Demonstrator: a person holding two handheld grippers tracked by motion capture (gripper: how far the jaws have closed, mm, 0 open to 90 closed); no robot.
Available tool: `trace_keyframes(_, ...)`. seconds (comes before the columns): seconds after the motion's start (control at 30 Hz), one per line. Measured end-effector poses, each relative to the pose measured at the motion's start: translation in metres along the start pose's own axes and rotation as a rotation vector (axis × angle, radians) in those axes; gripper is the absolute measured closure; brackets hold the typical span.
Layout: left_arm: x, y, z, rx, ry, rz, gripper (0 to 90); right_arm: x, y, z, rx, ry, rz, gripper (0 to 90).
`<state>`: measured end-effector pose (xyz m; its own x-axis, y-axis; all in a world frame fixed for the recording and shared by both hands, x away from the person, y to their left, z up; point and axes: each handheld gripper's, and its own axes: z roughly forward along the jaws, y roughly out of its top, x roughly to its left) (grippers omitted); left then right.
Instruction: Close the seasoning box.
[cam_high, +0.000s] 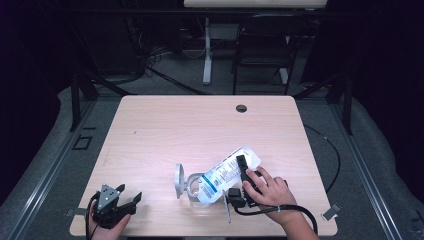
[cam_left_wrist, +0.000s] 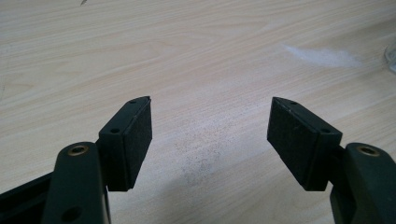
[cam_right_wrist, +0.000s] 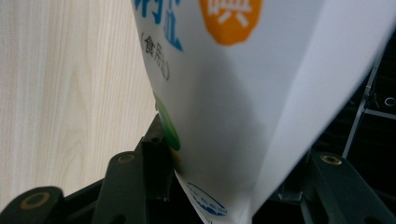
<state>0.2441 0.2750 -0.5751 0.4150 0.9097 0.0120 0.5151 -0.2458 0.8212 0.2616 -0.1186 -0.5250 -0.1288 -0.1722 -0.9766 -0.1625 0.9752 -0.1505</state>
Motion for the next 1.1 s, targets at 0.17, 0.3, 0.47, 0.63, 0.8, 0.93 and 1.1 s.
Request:
trace_keyframes(0.17,0.0002,0.0001,-0.0001,0.002,0.001,-0.001,31.3,-0.0012,0.0001,-0.0001,-0.002,0.001,-0.012,50.1)
trace_keyframes(0.3,0.0005,0.0,0.0,0.001,0.0,0.002,31.3,-0.0023,0.0007,-0.0008,0.01,0.003,-0.03,50.3)
trace_keyframes(0.47,0.0001,0.0,0.0001,0.003,0.002,-0.001,31.3,-0.0018,0.0005,0.0004,-0.003,0.001,-0.035,50.5)
trace_keyframes(0.63,-0.0002,0.0,0.0003,0.002,0.0,0.002,31.3,-0.0021,0.0006,0.0005,0.001,0.001,-0.04,50.6)
trace_keyframes(0.8,0.0001,-0.0001,0.0002,0.002,0.001,-0.001,31.3,-0.0027,0.0004,0.0014,-0.005,-0.003,-0.056,51.0)
trace_keyframes(0.93,0.0,0.0,0.0002,0.002,0.001,0.0,31.3,-0.0036,0.0005,0.0015,0.001,-0.004,-0.065,51.0)
trace_keyframes(1.1,0.0002,-0.0001,0.0002,0.001,0.0,-0.001,31.3,-0.0041,0.0011,0.0009,0.008,-0.014,-0.085,51.2)
